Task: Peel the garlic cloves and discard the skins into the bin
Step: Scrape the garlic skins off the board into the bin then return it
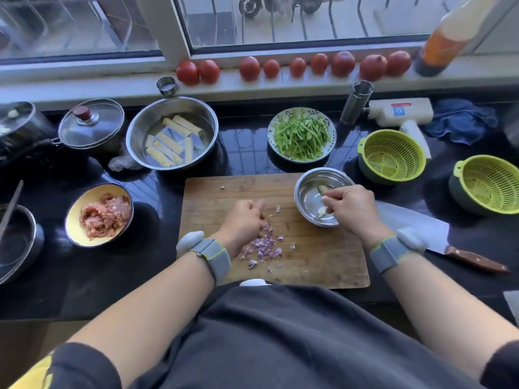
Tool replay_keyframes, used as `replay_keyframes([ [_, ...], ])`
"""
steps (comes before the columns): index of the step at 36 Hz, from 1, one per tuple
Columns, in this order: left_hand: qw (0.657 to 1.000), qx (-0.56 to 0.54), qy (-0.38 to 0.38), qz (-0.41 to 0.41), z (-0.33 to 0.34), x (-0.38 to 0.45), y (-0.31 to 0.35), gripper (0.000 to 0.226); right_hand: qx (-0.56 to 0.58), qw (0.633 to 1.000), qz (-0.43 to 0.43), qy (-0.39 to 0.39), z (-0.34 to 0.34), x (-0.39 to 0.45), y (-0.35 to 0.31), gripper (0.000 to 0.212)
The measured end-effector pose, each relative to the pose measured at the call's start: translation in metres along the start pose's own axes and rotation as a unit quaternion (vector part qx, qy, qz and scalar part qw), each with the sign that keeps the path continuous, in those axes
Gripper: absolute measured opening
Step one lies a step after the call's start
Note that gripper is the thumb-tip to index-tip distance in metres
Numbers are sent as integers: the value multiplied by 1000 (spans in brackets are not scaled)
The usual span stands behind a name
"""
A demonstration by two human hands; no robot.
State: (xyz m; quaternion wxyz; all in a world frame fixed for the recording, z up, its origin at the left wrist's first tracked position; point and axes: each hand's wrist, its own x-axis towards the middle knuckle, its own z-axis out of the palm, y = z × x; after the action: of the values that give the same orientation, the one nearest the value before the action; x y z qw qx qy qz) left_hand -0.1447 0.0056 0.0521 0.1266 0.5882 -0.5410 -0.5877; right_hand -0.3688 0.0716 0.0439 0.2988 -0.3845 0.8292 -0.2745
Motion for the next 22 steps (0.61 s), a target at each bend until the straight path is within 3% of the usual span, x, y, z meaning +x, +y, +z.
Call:
replay_keyframes([
  [6, 993, 68, 76, -52, -25, 14, -48, 13, -198, 980, -38, -6, 2, 25, 24, 15],
  [10, 985, 130, 91, -61, -37, 7, -60, 15, -217, 975, -37, -12, 11, 25, 17, 17],
  [15, 986, 116, 104, -62, -48, -14, -57, 48, -267, 962, -56, 4, 12, 20, 14, 21],
  [19, 986, 115, 108, -61, -54, -22, -60, 18, -271, 958, -89, 43, 16, 11, 5, 25],
  [22, 976, 197, 86, -29, -58, -26, -53, 29, -276, 957, -79, 42, 24, 5, -6, 20],
])
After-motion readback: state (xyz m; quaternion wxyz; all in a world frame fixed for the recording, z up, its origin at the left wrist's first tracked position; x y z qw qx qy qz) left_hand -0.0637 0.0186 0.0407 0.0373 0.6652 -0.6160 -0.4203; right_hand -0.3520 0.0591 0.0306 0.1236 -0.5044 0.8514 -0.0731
